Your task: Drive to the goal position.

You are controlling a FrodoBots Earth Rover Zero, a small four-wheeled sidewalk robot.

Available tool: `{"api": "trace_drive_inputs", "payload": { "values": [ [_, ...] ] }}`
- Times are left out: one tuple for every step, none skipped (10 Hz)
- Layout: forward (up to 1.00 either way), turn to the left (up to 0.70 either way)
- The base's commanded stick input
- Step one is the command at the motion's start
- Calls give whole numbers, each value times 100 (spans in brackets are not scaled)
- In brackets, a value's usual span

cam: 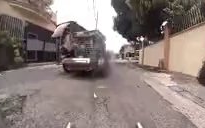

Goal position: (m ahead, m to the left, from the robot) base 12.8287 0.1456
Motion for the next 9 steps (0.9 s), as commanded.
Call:
{"api": "trace_drive_inputs", "payload": {
  "values": [
    [70,-13],
    [70,-13],
    [70,-13],
    [70,-13],
    [70,-13],
    [70,-13],
    [70,-13],
    [70,-13],
    [70,-13]
  ]
}}
